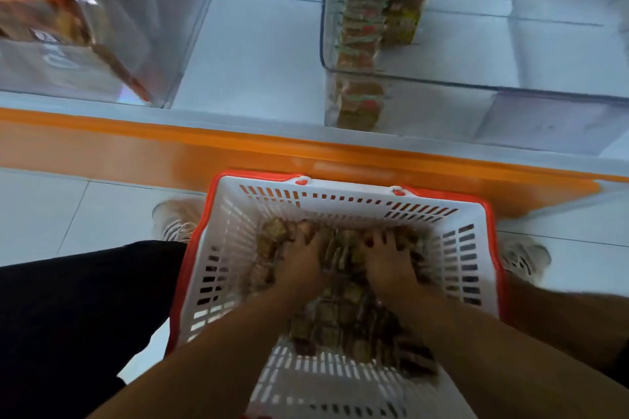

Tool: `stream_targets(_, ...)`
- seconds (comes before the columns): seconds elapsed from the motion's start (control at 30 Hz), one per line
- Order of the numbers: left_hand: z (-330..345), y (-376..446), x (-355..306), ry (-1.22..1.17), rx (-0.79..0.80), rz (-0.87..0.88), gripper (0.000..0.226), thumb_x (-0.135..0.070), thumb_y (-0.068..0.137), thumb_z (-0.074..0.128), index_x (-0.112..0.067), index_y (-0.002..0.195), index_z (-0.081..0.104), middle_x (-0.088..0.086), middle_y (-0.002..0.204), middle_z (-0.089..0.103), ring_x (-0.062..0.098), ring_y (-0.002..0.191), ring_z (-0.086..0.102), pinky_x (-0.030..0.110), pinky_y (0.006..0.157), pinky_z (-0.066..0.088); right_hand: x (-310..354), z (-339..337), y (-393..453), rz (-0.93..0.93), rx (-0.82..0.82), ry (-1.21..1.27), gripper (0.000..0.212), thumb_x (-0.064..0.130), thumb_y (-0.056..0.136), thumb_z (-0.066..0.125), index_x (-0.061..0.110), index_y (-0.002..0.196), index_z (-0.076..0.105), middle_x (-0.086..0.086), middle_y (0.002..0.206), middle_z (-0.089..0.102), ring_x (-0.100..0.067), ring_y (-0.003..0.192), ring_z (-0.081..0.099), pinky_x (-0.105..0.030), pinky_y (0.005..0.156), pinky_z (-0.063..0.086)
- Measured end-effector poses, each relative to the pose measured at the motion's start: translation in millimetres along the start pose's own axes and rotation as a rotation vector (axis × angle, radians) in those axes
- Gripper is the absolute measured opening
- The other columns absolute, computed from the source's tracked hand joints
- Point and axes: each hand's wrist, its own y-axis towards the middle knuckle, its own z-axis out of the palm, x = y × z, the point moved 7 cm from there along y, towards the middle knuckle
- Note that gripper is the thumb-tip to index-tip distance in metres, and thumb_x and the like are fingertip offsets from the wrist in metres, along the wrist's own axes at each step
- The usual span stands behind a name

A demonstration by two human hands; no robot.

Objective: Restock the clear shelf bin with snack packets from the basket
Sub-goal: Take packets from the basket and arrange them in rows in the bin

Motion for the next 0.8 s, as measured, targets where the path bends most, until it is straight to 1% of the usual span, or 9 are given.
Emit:
stream_targets(0.07,12,8,-1,-0.055,-0.009,-0.019,0.076,-0.04,0.087,0.074,-0.024,0.152,0.038,0.025,0.164,0.007,0.046,0.136,0.04,0.039,0.118,0.029,1,6,4,-0.095,0.007,-0.019,0.075,0.025,0.094,0.058,0.038,0.157,0.019,-0.01,0.16,0.015,-0.042,0.149,0.011,-0.062,0.109,0.037)
stream_targets(0.13,21,15,-6,-0.193,-0.061,-0.005,0.067,-0.029,0.091,0.072,-0.014,0.15,0.043,0.023,0.163,0.017,0.038,0.141,0.03,0.025,0.123,0.012,1,11,7,-0.151,0.024,-0.013,0.072,0.028,0.093,0.06,0.041,0.155,0.026,-0.007,0.161,0.016,-0.04,0.149,0.011,-0.059,0.109,0.039)
stream_targets(0.27,36,26,-7,-0.308,-0.039,-0.039,0.072,-0.019,0.089,0.073,-0.014,0.152,0.04,0.017,0.165,0.015,0.039,0.137,0.046,0.033,0.106,0.044,7,16,11,-0.18,0.068,0.045,0.062,0.012,0.093,0.057,0.029,0.15,0.039,-0.008,0.158,0.022,-0.042,0.143,0.025,-0.051,0.094,0.053)
stream_targets(0.33,37,32,-4,-0.25,-0.027,-0.056,0.078,-0.024,0.086,0.076,-0.017,0.152,0.037,0.02,0.164,0.012,0.042,0.13,0.051,0.041,0.099,0.05,11,18,12,-0.2,0.091,0.07,0.06,0.008,0.095,0.053,0.025,0.151,0.039,-0.008,0.158,0.025,-0.041,0.133,0.041,-0.048,0.091,0.054)
stream_targets(0.43,38,38,0,-0.205,0.01,-0.104,0.087,-0.025,0.087,0.076,-0.013,0.156,0.025,0.018,0.163,0.015,0.042,0.128,0.051,0.044,0.098,0.051,10,15,13,-0.172,0.097,0.154,0.059,0.005,0.096,0.051,0.025,0.15,0.042,-0.006,0.156,0.033,-0.036,0.124,0.053,-0.046,0.094,0.054)
stream_targets(0.53,34,41,3,-0.241,-0.03,-0.142,0.075,-0.02,0.085,0.077,-0.007,0.148,0.038,0.02,0.154,0.032,0.037,0.134,0.045,0.038,0.107,0.042,10,12,13,-0.158,0.097,0.19,0.06,0.002,0.095,0.051,0.026,0.148,0.044,-0.004,0.155,0.035,-0.034,0.123,0.054,-0.045,0.094,0.055)
stream_targets(0.6,34,42,3,-0.232,-0.008,-0.13,0.069,-0.017,0.085,0.076,-0.009,0.145,0.044,0.018,0.152,0.034,0.035,0.135,0.044,0.035,0.107,0.04,9,9,11,-0.163,0.071,0.214,0.059,0.004,0.095,0.052,0.028,0.147,0.045,-0.002,0.154,0.036,-0.033,0.123,0.053,-0.043,0.091,0.055)
stream_targets(0.73,41,41,3,-0.209,0.061,-0.067,0.063,-0.013,0.089,0.071,-0.011,0.146,0.045,0.016,0.145,0.049,0.033,0.128,0.053,0.031,0.103,0.044,10,13,2,-0.228,0.051,0.279,0.06,0.009,0.093,0.056,0.031,0.147,0.045,0.004,0.155,0.039,-0.029,0.132,0.047,-0.041,0.101,0.05)
stream_targets(0.8,45,41,4,-0.179,0.101,-0.04,0.066,-0.012,0.088,0.071,-0.013,0.148,0.041,0.014,0.137,0.059,0.03,0.122,0.059,0.032,0.1,0.049,10,13,-1,-0.231,0.051,0.416,0.049,0.016,0.092,0.061,0.027,0.139,0.053,0.002,0.145,0.049,-0.027,0.125,0.052,-0.04,0.102,0.049)
